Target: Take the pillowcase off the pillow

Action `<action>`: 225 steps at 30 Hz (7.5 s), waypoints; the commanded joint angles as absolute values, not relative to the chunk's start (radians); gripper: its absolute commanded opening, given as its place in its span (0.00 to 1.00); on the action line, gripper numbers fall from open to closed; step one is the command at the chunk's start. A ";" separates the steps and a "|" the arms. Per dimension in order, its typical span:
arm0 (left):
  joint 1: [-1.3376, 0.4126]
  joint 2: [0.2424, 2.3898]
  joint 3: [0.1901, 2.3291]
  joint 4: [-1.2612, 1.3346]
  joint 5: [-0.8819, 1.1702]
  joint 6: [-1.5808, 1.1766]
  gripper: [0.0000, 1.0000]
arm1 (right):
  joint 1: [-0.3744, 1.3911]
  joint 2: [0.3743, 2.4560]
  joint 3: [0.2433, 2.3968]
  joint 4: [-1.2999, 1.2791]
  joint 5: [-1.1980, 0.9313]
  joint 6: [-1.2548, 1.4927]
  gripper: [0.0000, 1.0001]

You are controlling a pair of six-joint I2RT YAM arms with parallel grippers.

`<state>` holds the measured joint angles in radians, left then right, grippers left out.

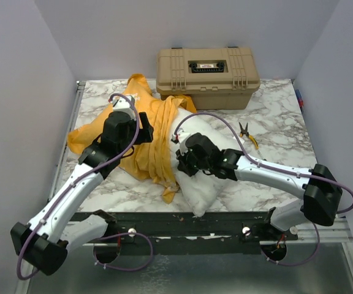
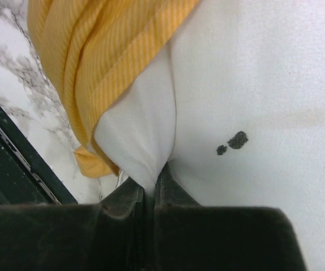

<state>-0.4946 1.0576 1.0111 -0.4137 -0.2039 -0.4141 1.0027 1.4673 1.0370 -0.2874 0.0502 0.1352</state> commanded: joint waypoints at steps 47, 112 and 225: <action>-0.372 1.098 0.915 -0.510 -0.949 -0.230 0.00 | 0.839 0.711 0.861 -0.494 0.307 0.231 0.00; -0.258 1.091 0.945 -0.251 0.085 -0.206 0.65 | 0.590 1.601 1.152 -0.141 -0.624 0.324 0.83; -0.195 0.926 0.975 -0.476 -0.094 -0.379 0.57 | 0.620 1.005 1.032 -0.489 -0.145 0.100 0.84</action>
